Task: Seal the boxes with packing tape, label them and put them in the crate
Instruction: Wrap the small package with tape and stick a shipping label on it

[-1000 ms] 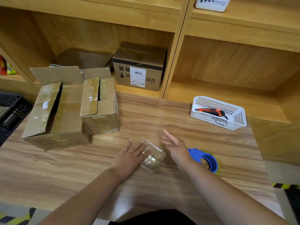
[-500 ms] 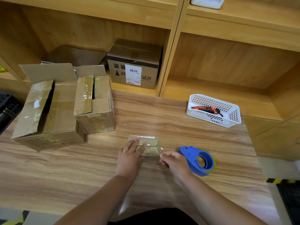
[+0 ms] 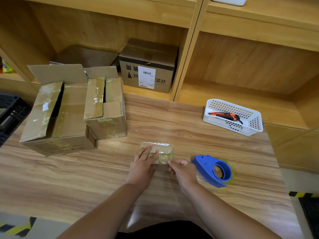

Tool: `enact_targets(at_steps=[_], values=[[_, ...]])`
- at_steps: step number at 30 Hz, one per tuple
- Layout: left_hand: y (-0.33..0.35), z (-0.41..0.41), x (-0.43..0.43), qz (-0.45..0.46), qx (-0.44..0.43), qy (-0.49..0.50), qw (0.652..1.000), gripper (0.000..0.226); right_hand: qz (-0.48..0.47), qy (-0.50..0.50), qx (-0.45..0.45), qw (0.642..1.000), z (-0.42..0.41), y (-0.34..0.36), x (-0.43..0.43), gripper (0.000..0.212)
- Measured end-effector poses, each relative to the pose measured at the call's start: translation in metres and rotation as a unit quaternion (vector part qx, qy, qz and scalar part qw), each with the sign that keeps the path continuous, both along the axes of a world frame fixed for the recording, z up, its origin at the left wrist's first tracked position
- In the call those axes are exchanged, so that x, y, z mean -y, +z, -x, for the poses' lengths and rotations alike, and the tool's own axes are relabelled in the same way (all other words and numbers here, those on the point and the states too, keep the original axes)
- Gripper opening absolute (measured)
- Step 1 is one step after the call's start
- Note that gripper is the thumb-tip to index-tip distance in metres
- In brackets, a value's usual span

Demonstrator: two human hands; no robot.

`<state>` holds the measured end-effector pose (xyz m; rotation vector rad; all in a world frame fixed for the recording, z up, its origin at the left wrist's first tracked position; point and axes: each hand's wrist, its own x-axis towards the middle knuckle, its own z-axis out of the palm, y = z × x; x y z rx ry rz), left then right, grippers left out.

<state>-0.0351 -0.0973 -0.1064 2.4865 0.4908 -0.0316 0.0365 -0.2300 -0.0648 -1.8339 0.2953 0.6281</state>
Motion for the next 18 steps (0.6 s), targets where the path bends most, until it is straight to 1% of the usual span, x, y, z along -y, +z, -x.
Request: enact_targets(at_steps=[8,11,14,16,18], values=[[0.003,0.001,0.001,0.018,0.001,0.01,1.0,0.072,0.058,0.003,0.034,0.998,-0.001,-0.006,-0.007,0.026],[0.006,0.001,0.001,0.021,-0.01,0.009,1.0,0.072,0.086,0.013,0.042,0.995,-0.001,-0.005,-0.008,0.027],[0.008,0.001,0.003,0.045,0.001,0.024,0.999,0.057,0.119,0.021,0.041,0.992,-0.002,-0.004,-0.01,0.025],[0.011,-0.002,0.005,0.05,0.01,0.056,0.997,0.043,0.134,0.024,0.041,0.99,-0.003,-0.003,-0.012,0.021],[0.013,-0.007,0.008,0.044,0.021,0.093,0.994,0.036,0.145,0.033,0.042,0.988,-0.003,-0.001,-0.012,0.016]])
